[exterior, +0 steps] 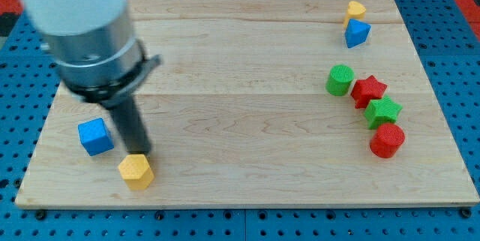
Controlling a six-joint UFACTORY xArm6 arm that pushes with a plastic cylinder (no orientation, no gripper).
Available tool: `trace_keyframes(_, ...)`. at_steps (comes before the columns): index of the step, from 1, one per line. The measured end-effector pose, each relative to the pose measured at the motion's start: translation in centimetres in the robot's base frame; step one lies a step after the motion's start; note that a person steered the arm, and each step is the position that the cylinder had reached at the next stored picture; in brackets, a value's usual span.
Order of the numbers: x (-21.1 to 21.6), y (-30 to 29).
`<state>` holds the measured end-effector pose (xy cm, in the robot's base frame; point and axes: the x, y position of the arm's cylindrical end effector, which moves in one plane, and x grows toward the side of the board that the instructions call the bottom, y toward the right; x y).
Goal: Push the yellow hexagon towards the blue triangle
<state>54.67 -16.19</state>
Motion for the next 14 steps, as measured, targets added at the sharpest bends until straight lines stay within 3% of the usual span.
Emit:
trace_keyframes(1, 0.6, -3.4)
trace_keyframes(2, 5.1, -3.1)
trace_keyframes(3, 6.7, -0.2)
trace_keyframes(4, -1.5, 4.1)
trace_keyframes(5, -4.8, 11.3)
trace_keyframes(6, -2.1, 7.0)
trace_keyframes(7, 1.3, 12.4)
trace_keyframes(9, -11.1, 16.3)
trace_keyframes(10, -11.2, 20.1)
trace_keyframes(11, -8.5, 21.0)
trace_keyframes(12, -9.0, 25.8)
trace_keyframes(13, -12.2, 25.3)
trace_keyframes(14, -12.4, 27.3)
